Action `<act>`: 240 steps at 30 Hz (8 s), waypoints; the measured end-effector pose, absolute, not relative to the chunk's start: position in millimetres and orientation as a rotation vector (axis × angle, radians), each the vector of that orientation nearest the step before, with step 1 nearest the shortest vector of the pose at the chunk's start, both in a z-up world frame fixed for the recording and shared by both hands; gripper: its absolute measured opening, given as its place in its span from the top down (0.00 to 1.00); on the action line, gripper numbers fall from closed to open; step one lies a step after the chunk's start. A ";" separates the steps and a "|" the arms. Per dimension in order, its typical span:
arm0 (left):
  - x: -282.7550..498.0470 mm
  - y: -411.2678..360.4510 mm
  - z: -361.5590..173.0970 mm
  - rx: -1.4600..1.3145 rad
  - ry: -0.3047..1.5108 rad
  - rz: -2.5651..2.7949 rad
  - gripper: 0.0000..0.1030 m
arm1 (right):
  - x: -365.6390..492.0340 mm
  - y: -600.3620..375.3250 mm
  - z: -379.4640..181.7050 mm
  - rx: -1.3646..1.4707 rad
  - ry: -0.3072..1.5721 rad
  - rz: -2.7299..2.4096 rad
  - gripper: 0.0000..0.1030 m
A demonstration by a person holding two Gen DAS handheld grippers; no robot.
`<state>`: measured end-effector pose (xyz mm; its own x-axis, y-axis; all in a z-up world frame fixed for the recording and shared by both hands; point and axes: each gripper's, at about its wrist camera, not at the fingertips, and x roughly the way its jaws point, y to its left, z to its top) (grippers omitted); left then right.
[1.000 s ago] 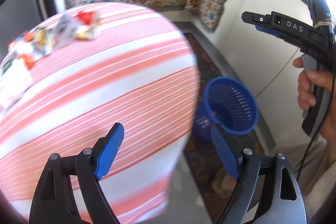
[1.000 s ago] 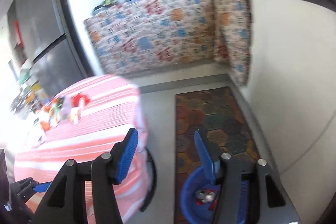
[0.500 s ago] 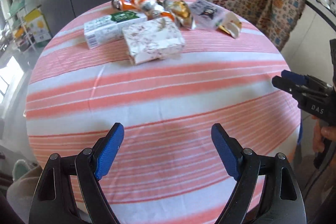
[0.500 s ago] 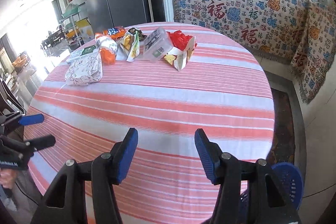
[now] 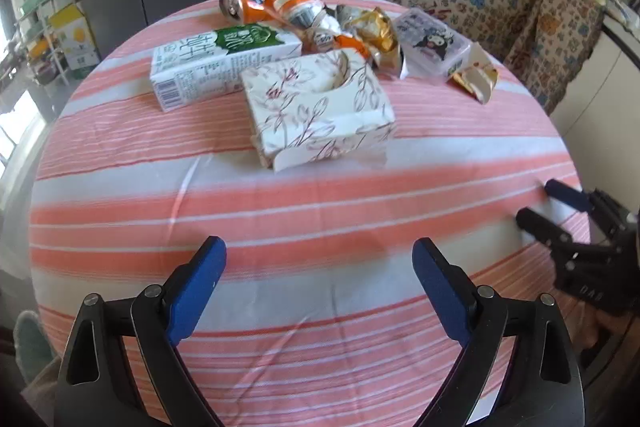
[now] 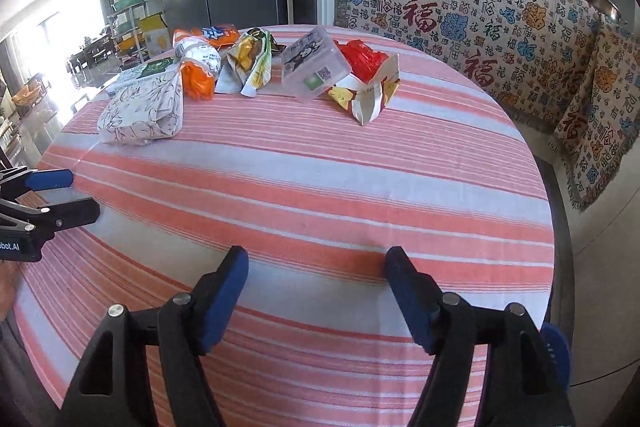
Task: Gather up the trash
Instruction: 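Return both tools to the table toward the floral tissue box, then grasp the floral tissue box with the left tool while the right tool grasps a white paper cup, then carry the tissue box and paper cup to the wastebasket and release both, then return both open tools to the table toward the milk carton, then grasp the white-green milk carton with the left tool while the right tool grasps the orange-wrapped bread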
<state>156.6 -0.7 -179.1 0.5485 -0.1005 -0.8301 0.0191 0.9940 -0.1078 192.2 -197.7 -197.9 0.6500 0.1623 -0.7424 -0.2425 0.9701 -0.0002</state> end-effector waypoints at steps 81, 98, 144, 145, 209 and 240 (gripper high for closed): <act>181.1 -17.2 -130.6 -0.112 0.857 -0.188 0.18 | 193.0 -286.0 -136.2 0.142 0.747 0.178 0.88; 159.8 -79.3 -61.5 -0.132 0.773 -0.356 0.18 | 149.2 -356.5 -107.3 0.208 0.673 0.117 0.88; 172.7 -448.9 -185.2 0.207 0.989 -0.823 0.18 | 61.2 -580.9 -210.5 0.395 0.903 -0.354 0.88; 172.0 -452.8 -188.8 0.213 0.993 -0.829 0.18 | 61.9 -583.6 -214.5 0.404 0.913 -0.357 0.88; 172.1 2.4 -179.6 0.085 1.025 -0.158 0.01 | 239.2 -189.9 -201.6 -0.078 0.855 0.155 0.16; 257.4 64.9 -169.2 0.202 0.964 -0.416 0.24 | 240.4 -188.8 -200.7 -0.075 0.853 0.152 0.16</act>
